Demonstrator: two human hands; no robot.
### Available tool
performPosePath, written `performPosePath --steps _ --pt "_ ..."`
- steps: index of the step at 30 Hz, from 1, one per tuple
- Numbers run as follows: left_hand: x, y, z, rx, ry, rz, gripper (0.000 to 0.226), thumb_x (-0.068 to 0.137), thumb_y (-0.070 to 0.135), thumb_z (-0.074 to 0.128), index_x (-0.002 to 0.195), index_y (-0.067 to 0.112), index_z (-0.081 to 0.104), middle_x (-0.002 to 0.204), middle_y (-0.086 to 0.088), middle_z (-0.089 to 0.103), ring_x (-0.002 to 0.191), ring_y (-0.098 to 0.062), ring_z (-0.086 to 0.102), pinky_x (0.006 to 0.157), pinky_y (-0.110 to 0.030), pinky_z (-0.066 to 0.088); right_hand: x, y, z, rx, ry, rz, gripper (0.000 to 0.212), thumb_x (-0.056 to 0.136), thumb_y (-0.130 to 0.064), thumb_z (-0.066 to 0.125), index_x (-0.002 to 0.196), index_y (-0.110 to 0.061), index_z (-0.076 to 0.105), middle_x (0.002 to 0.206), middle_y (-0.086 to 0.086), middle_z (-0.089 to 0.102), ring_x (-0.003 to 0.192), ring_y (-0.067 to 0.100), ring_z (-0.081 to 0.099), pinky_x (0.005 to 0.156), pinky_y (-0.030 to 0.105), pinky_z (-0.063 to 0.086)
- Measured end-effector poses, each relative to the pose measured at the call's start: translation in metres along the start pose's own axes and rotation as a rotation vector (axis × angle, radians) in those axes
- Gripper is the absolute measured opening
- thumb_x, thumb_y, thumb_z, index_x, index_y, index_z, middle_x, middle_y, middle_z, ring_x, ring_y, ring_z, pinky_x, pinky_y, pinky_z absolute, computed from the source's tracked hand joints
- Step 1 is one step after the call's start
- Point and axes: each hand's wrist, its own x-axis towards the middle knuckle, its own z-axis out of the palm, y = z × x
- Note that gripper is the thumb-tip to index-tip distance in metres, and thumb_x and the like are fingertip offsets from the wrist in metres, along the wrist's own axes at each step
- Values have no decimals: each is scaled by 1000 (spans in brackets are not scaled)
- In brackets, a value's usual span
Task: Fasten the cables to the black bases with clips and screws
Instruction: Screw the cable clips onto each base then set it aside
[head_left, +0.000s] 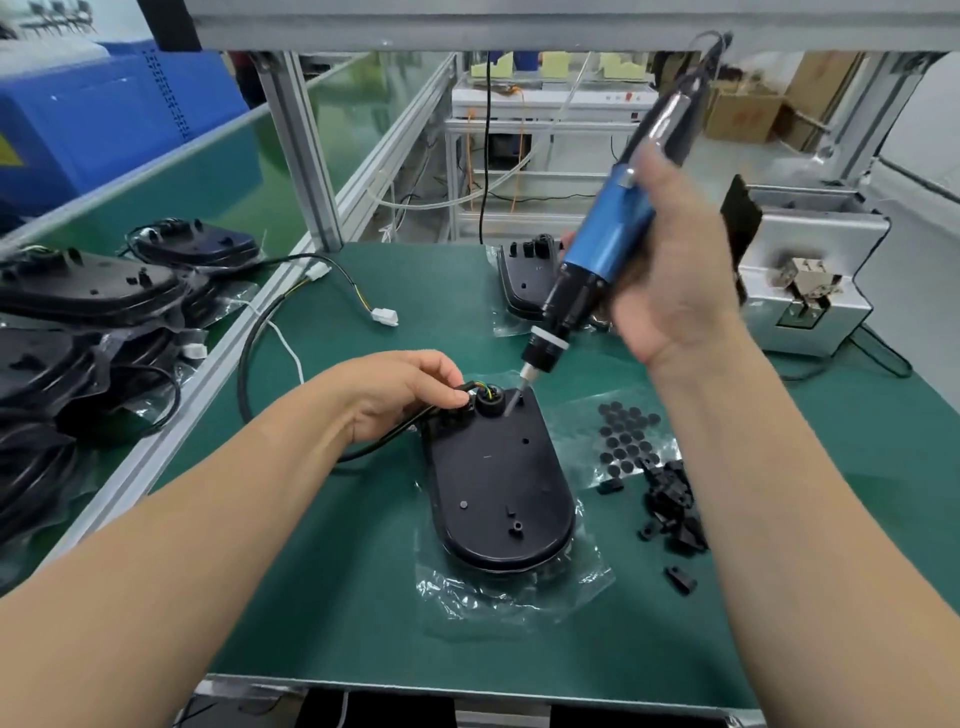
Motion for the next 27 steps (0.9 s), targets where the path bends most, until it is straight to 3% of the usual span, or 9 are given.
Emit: performPosePath --steps 8,13,16,21,27 --pt "2 -2 0 -56 30 -35 18 84 -3 63 76 13 61 78 -3 60 76 -15 51 73 -26 36 4 18 30 -26 -126 -188 27 97 -27 64 106 -12 44 67 5 54 51 19 55 54 31 49" --pt "2 -5 2 -73 54 4 20 83 -7 61 80 13 61 79 -4 60 74 -16 51 71 -25 37 10 24 33 20 -127 -163 26 92 -9 68 108 -6 48 71 5 58 53 18 51 52 29 45" --pt "3 -3 2 -70 72 -5 20 81 -7 63 77 13 60 74 -4 59 69 -14 51 65 -23 38 11 28 37 21 -126 -144 29 89 -2 69 113 -6 52 87 11 65 57 19 50 54 27 44" --pt "3 -4 -2 -44 45 -25 11 84 -4 64 83 7 63 79 -6 60 79 -17 52 84 -27 36 12 36 47 5 -114 -144 20 87 -4 72 93 -9 54 88 20 62 56 15 56 54 26 43" --pt "3 -4 -2 -63 47 -12 11 86 -8 61 86 3 62 84 -9 60 83 -19 53 94 -28 36 8 43 57 -28 -143 -199 24 87 -13 74 90 -6 52 69 7 54 56 19 51 52 28 44"
